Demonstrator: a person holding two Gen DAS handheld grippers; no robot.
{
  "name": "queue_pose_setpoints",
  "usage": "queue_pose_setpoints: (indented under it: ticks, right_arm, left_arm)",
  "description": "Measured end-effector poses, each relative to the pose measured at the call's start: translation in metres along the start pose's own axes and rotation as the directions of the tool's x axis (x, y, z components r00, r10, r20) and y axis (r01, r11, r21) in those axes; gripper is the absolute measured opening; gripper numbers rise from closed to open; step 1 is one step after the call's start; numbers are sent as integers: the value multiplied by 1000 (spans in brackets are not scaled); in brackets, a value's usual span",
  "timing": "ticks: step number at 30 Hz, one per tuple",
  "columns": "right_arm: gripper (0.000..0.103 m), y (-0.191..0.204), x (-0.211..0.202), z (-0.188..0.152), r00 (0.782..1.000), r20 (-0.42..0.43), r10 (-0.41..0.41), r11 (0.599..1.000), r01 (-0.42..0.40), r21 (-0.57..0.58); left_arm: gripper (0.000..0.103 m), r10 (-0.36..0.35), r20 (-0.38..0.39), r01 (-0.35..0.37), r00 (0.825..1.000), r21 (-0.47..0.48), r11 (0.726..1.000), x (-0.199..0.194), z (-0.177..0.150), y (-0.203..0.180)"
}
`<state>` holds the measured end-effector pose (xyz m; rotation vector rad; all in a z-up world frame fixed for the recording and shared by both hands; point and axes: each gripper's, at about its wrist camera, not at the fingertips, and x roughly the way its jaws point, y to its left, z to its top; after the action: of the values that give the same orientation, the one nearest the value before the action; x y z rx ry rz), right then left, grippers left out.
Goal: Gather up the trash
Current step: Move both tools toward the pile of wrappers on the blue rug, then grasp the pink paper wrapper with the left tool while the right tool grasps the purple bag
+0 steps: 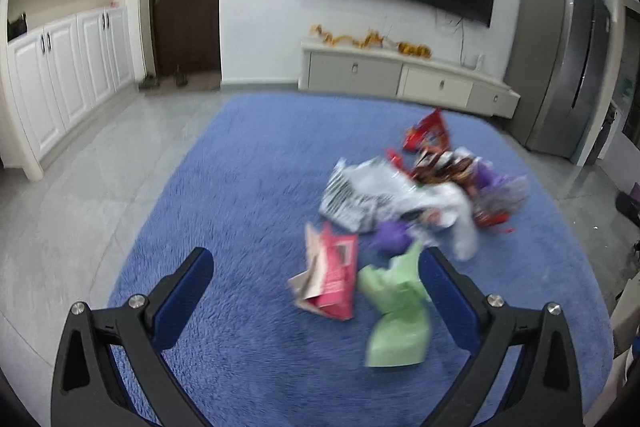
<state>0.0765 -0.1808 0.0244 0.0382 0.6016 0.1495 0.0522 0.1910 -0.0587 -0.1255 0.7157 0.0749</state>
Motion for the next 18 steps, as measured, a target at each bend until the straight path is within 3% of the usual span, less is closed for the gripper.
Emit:
queue_pose_setpoints:
  ticks: [5, 12, 16, 18]
  right_arm:
    - [75, 7, 57, 8, 992, -78, 94, 996, -94, 6]
    - [71, 3, 118, 15, 971, -162, 173, 985, -167, 51]
    - [70, 6, 132, 20, 965, -169, 199, 980, -194, 47]
    - [66, 9, 143, 21, 961, -178, 210, 978, -206, 44]
  left_arm:
    - [92, -44, -81, 42, 996, -37, 998, 30, -7, 14]
    - [91, -138, -69, 128, 988, -129, 983, 31, 1, 27]
    - [91, -133, -80, 120, 988, -150, 981, 35, 8, 34]
    - [83, -113, -104, 98, 988, -138, 986, 44, 14, 33]
